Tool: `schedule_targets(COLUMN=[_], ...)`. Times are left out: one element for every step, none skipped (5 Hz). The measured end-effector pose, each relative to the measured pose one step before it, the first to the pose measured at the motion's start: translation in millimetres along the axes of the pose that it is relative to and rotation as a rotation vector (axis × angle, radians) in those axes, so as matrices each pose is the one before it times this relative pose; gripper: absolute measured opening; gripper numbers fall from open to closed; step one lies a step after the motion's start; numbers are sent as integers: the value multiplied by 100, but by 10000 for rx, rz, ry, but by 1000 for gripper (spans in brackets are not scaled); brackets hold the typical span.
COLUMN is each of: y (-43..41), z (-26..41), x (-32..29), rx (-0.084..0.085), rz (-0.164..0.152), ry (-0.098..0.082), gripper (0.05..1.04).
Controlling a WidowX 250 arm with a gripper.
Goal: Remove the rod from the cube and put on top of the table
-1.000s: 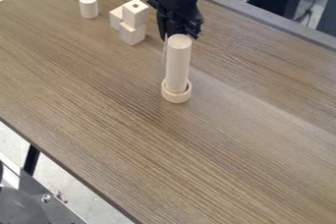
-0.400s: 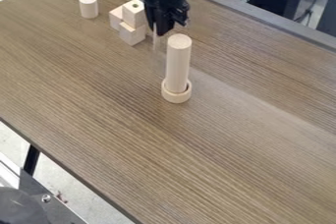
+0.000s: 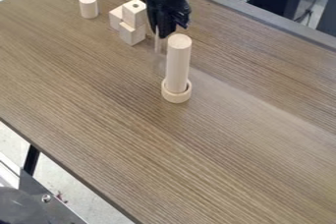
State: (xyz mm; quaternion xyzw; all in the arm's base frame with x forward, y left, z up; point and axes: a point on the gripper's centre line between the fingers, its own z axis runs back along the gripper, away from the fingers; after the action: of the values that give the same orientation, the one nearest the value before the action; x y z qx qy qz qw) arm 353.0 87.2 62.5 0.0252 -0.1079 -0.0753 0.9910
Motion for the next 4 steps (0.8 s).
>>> schedule_targets(y=[-85,-16,51,-37], z=[-885,-53,9,0], x=[-69,-41,75,-37], rx=[-153,-12,-25,-23], rz=[0,0,19,-20], ry=[166,28,5,23], gripper=[109,109,133,335])
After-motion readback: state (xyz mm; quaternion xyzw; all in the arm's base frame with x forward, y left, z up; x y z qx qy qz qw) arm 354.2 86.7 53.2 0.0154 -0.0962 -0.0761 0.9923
